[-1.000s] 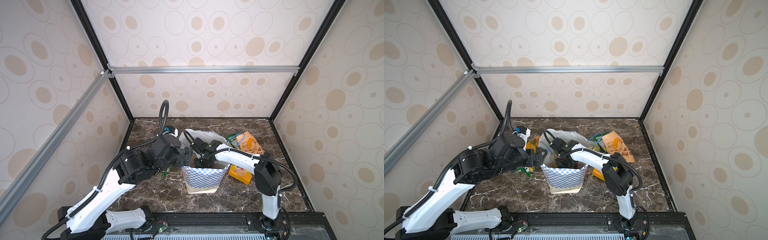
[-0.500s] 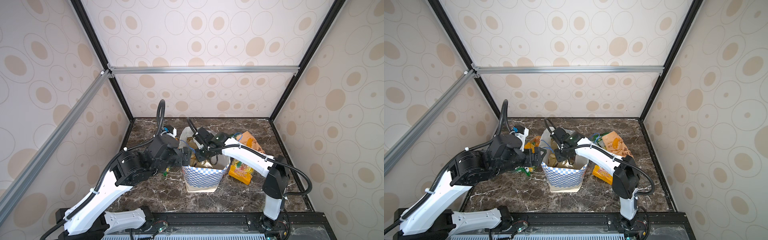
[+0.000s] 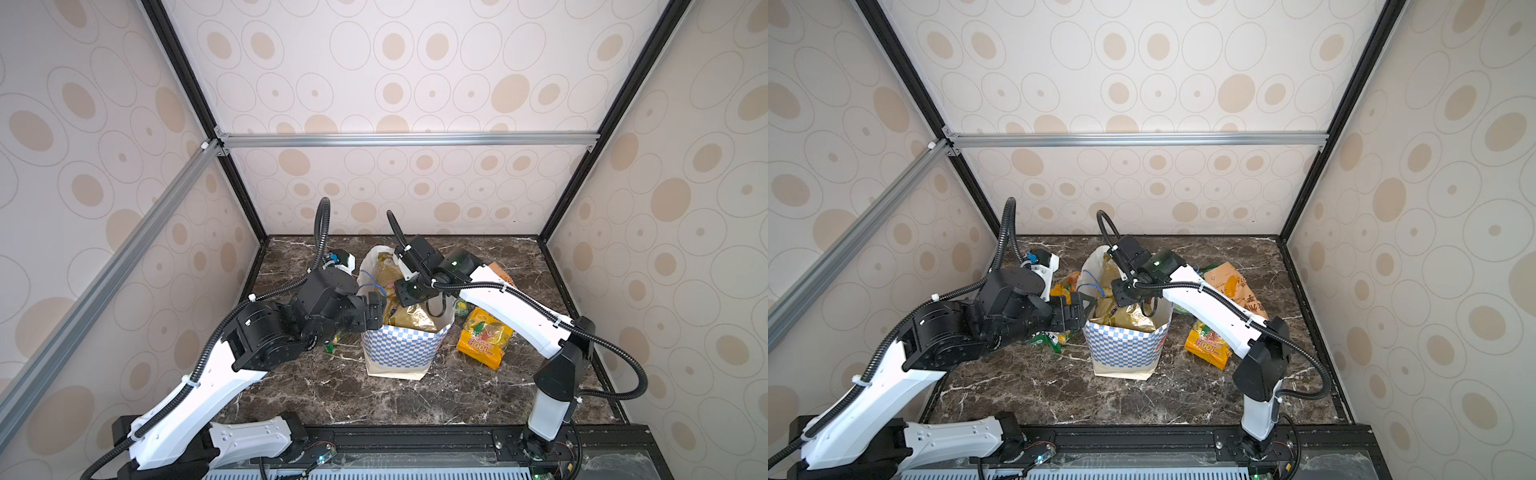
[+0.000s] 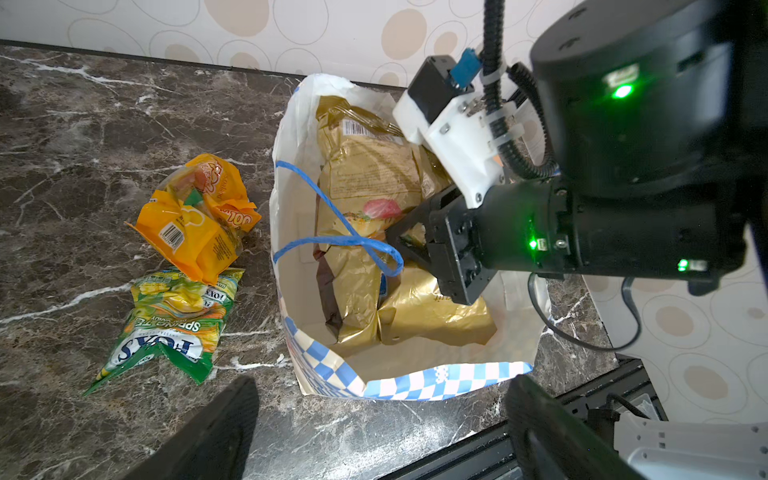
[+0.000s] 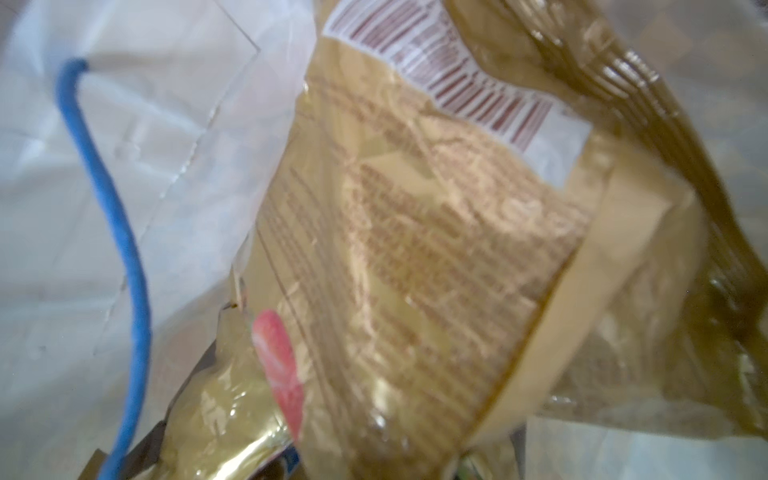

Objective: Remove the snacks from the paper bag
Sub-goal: 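Lift the gold candy bag up out of the paper bag with the right gripper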

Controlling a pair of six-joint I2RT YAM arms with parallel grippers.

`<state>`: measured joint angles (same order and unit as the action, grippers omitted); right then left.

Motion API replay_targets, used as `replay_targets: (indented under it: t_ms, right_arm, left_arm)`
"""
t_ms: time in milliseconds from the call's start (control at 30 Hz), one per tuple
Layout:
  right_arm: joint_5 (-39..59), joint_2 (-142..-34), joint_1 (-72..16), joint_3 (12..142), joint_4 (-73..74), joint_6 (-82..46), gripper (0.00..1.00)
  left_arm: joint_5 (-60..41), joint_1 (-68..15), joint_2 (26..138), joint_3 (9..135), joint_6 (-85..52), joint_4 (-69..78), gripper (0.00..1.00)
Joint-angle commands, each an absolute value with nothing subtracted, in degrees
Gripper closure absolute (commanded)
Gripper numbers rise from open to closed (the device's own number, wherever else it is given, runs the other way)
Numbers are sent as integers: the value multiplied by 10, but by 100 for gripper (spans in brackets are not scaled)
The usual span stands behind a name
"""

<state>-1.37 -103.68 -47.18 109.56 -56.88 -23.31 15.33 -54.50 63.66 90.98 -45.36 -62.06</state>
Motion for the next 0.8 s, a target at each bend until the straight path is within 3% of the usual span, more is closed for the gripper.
replay_targets:
  t_ms: [0,233,400,600,767]
  right_arm:
    - [-33,-988,-467,1155,-547,-232,100]
    - [-57,-1003,-461,1250,-582,-218,100]
    - [-60,-1024,-449,1362,-608,-203,100]
    - [-54,-1043,-437,1495,-632,-206,100]
    - [-61,-1001,-421,1508,-624,-216,100]
  left_arm:
    - [144,-547,635,918,-436,-595,7]
    - [121,-547,605,914,-421,-520,8]
    - [50,-547,590,897,-390,-440,8]
    - [-11,-547,620,915,-366,-426,7]
    - [-84,-547,662,947,-347,-417,7]
